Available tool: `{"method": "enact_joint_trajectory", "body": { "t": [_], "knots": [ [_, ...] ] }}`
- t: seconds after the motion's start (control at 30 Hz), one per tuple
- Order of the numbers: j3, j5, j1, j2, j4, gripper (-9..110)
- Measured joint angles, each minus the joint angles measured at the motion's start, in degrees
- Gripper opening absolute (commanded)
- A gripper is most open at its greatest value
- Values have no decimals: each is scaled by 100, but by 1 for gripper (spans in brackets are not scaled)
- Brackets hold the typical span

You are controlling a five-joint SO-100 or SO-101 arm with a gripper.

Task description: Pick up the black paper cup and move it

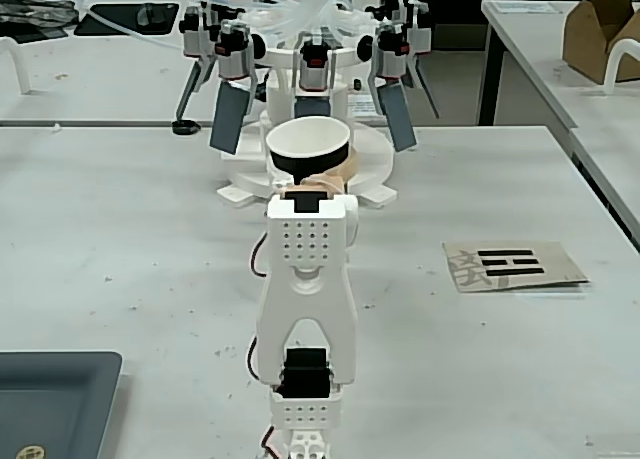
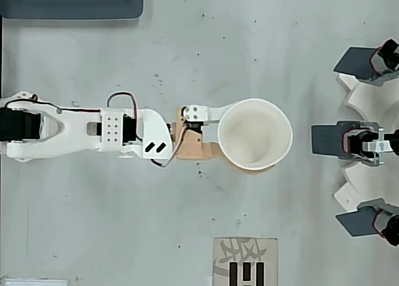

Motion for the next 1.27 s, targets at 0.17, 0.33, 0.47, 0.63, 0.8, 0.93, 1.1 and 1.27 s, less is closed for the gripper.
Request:
{"method": "enact_joint_trajectory", "body": {
  "t": [0.17, 0.33, 0.47, 0.63, 0.8, 0.93, 1.1, 1.27],
  "knots": [
    [-439, 0, 44, -264, 176, 10],
    [-756, 0, 97, -466, 281, 10],
    [-984, 0, 97, -633, 343, 10],
    [-1266, 0, 97, -835, 448, 10],
    [-1424, 0, 97, -914, 536, 10],
    [-1441, 0, 97, -914, 536, 10],
    [-1441, 0, 97, -976, 536, 10],
    [-1441, 0, 97, -1002, 536, 10]
  ]
}}
